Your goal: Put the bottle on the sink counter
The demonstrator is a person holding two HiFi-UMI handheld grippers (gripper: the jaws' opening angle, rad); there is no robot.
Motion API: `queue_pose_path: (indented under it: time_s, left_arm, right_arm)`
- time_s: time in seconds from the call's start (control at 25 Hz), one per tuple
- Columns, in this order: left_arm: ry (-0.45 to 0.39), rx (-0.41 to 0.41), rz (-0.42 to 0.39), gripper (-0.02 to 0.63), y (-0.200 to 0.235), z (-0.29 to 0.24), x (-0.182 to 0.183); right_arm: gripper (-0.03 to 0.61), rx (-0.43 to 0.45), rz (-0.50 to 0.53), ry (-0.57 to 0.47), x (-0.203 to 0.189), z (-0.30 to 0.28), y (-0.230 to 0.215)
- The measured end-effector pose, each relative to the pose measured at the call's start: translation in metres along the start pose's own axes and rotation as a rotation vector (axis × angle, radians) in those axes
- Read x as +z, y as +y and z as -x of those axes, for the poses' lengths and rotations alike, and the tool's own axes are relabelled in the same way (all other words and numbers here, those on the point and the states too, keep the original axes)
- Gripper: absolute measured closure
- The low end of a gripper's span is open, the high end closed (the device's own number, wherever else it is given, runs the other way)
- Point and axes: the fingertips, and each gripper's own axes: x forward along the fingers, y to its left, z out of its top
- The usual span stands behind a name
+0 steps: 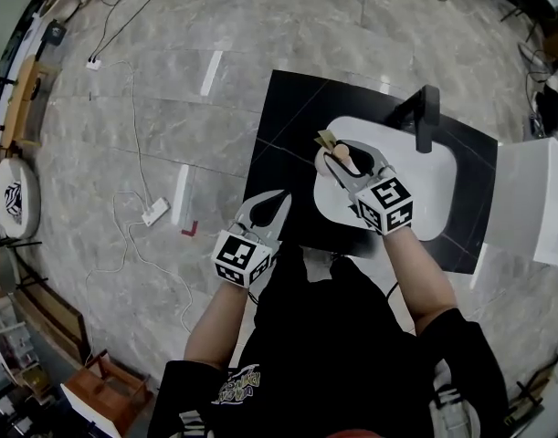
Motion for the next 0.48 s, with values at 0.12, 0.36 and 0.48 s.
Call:
queue_pose_path:
  time_s: [0.12,0.36,0.48]
  left_arm:
    - [0.016,-0.024,-0.026,0.612,0.004,-0.001,-0.001]
    - [0.043,-0.064,-0.024,0.612,0.02,0.0,-0.011]
    - [0.052,-0.081,-0.02,0.612,0.028,0.002,-0.009]
  right_arm:
    - [0.412,-0.015,-0.005,0.008,-0.002,-0.017,-0.006]
    - [0.413,-0.048,-0.013,0.022,-0.006,-0.054,-0.018]
    - [0.413,-0.068,-0.027,0.028,-0.006,-0.068,-0.024]
